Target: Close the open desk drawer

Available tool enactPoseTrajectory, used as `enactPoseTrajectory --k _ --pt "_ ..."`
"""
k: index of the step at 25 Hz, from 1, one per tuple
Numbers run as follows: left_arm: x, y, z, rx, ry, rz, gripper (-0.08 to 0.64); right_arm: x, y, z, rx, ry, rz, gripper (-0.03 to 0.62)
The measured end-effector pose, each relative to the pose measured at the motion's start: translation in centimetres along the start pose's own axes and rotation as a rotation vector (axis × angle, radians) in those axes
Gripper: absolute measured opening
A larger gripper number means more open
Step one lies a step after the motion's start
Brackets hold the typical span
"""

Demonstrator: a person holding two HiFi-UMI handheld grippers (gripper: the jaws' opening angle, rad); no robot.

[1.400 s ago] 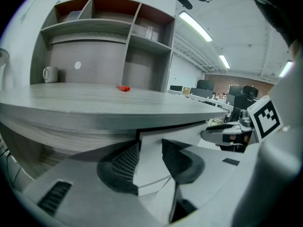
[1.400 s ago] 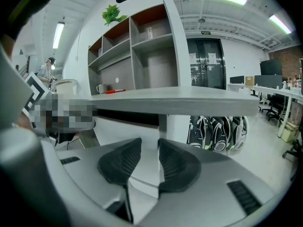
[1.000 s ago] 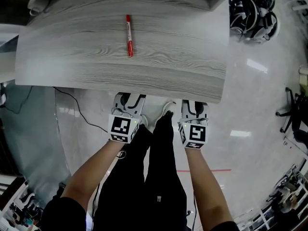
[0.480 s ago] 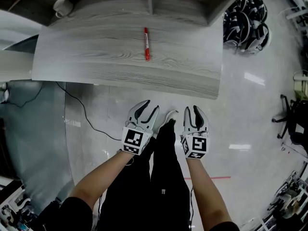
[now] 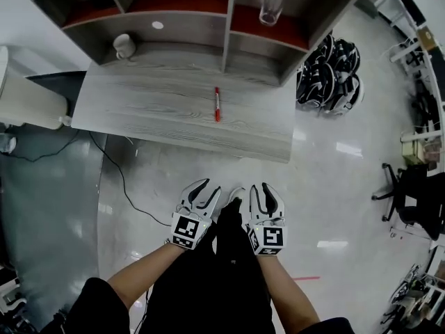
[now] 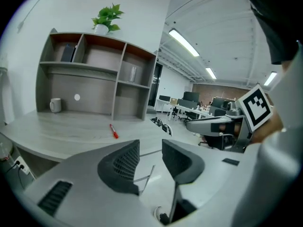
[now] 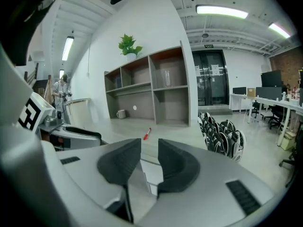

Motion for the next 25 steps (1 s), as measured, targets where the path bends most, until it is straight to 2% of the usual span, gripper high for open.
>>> enactPoseTrajectory --k 4,8,12,18,25 --pt "-1.1 -2.1 4.1 0.051 0.006 0.040 0.158 -2.0 -1.5 3.0 -0.014 -0.013 -0.005 0.123" --pt "-1.7 -3.5 8.8 0.106 0.013 0.056 0.158 -3.7 -2.7 7.6 0.026 -0.009 -0.009 0.123" --pt "-2.1 -5.3 11.0 0.099 0.010 0.081 0.158 -5.7 -3.8 10.8 0.068 -0.007 0.022 0.123" --pt "-2.3 -5.3 16.1 0.173 -0.051 0.091 0.158 -5.9 -4.7 16.2 0.134 -0.009 0.019 0.123" --pt "-3.5 -6.0 21.8 0.258 -0.031 0.148 0.158 -7.6 -4.5 20.3 0.183 -0.054 0.071 0.121"
Point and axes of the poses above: the fingertips, and each gripper's own axes: y forward along the fingers, x to its right, z out of its top, the point moved 2 cm from there along -y, backward along the fingers, and after that the axes turned 14 degrees about y, right-handed, at the moved point
